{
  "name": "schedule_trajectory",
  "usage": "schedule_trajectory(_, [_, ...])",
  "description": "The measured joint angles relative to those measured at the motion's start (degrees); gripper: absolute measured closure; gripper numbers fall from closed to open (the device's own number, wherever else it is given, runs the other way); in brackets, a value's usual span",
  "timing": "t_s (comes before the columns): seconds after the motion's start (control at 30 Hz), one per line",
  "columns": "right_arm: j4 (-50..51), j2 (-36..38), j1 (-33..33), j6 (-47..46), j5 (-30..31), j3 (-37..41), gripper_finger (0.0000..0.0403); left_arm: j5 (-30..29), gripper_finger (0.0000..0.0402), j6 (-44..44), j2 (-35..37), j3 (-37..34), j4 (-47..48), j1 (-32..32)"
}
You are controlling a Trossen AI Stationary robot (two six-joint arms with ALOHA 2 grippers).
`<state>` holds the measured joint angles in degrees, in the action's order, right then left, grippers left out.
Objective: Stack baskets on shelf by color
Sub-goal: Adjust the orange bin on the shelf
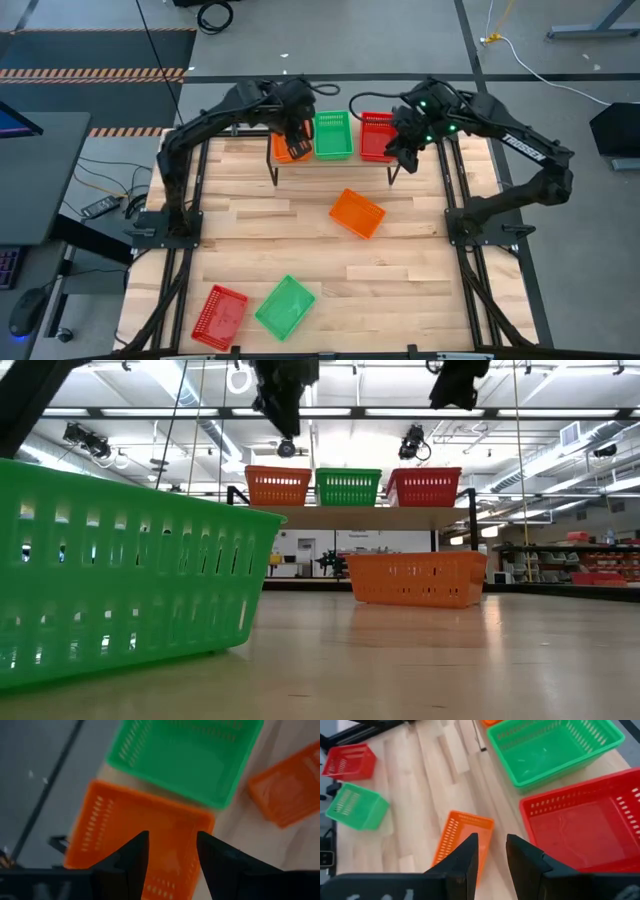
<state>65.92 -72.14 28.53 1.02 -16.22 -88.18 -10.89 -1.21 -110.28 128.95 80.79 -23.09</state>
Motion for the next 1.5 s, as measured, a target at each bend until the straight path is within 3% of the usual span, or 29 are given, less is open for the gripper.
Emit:
schedule_trajectory(0.27, [1.4, 2.2, -2.8, -0.1, 0.0, 0.0, 0.0298, -0.4, 0.0230, 0.6, -2.4, 0.0, 7.1, 0.0])
schedule_trajectory(0.83, [1.9, 2.5, -3.8, -1.4, 0.1, 0.0, 0.0298, -2.6, 0.0230, -2.4, -4.2, 0.0, 9.2, -3.5])
schedule_trajectory(1.17, [1.9, 2.5, -4.1, -1.8, 0.2, 0.0, 0.0298, -3.5, 0.0230, -2.8, -4.1, -9.8, 9.2, -4.2])
schedule_trajectory(1.5, [1.9, 2.5, -4.1, -2.2, 0.3, 0.0, 0.0298, -4.2, 0.0230, -4.4, -3.7, -11.3, 9.2, -4.0])
